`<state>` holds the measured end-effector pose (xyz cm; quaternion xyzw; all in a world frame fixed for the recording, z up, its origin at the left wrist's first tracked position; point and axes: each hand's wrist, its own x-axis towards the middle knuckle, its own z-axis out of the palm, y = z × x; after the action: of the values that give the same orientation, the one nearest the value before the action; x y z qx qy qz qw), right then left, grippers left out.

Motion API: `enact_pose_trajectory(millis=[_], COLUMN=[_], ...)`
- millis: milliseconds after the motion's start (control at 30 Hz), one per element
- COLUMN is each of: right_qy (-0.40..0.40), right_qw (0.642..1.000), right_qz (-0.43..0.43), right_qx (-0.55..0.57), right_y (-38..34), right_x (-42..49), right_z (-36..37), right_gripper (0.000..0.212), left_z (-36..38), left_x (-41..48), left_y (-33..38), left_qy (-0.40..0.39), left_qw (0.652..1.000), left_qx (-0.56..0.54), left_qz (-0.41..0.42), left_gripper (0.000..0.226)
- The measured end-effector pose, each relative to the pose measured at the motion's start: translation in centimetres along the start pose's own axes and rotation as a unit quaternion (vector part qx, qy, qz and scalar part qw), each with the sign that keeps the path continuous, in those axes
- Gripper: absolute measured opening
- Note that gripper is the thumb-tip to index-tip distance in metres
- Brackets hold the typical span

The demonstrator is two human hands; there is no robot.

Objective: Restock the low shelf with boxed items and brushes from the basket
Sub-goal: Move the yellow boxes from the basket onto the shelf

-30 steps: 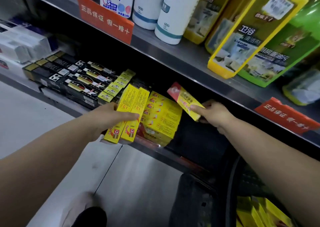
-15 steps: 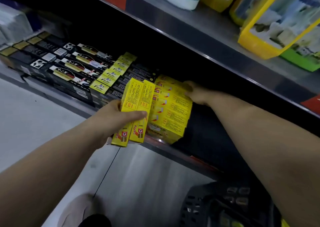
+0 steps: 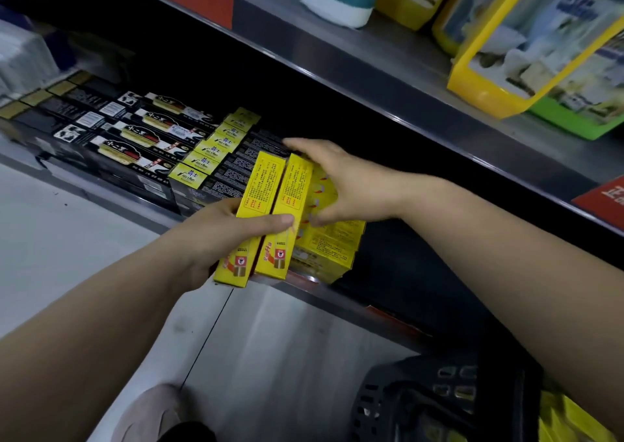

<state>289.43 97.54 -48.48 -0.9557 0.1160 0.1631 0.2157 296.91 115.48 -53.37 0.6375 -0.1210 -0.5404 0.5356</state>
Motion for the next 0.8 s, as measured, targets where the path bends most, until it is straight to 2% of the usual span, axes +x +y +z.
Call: enact_pose_trajectory(millis=[67, 167, 233, 267, 333, 400, 467, 567, 800], right_qy=[0.034, 0.1, 0.1, 0.09, 0.042, -0.004, -0.013, -0.018, -0.024], right_qw=[0.998, 0.995, 0.995, 0.994, 0.984, 0.964, 0.948, 0.941, 0.927], right_qz=[-0.047, -0.024, -0.007, 0.011, 0.08, 0.155, 0.194, 0.213, 0.211], right_qx=[-0.004, -0.005, -0.022, -0.056, -0.151, -0.216, -0.25, -0.26, -0.309], right_y=[-1.6, -2.3, -1.9, -1.5, -0.8, -0.1, 0.3, 0.3, -0.2], right_x=[-1.9, -3.9, -4.9, -5.3, -6.1, -6.7, -6.5, -5.0, -2.3], right_z=[0.2, 0.2, 0.1, 0.1, 0.4, 1.2, 2.1, 3.5, 5.7], right_gripper=[0.11, 0.102, 0.089, 0.078, 0.061, 0.064, 0.072, 0.072, 0.068], left_z=[0.3, 0.7, 0.6, 0.4, -0.2, -0.9, -1.4, -1.4, -1.1], left_x=[-0.5, -1.3, -1.8, -1.9, -1.6, -1.3, -1.1, -0.9, -0.4], left_y=[0.3, 0.4, 0.5, 0.5, 0.5, 0.8, 1.0, 0.9, 0.5], left_qy=[-0.028, -0.064, -0.071, -0.057, 0.03, 0.127, 0.176, 0.197, 0.167], left_qw=[1.0, 0.998, 0.996, 0.997, 0.997, 0.988, 0.98, 0.974, 0.972], left_qx=[-0.01, -0.017, -0.017, -0.021, -0.04, -0.076, -0.095, -0.108, -0.158], left_qz=[-0.001, -0.016, -0.04, -0.053, -0.065, -0.045, -0.023, -0.022, -0.038], left_gripper=[0.031, 0.035, 0.047, 0.054, 0.065, 0.056, 0.048, 0.043, 0.036])
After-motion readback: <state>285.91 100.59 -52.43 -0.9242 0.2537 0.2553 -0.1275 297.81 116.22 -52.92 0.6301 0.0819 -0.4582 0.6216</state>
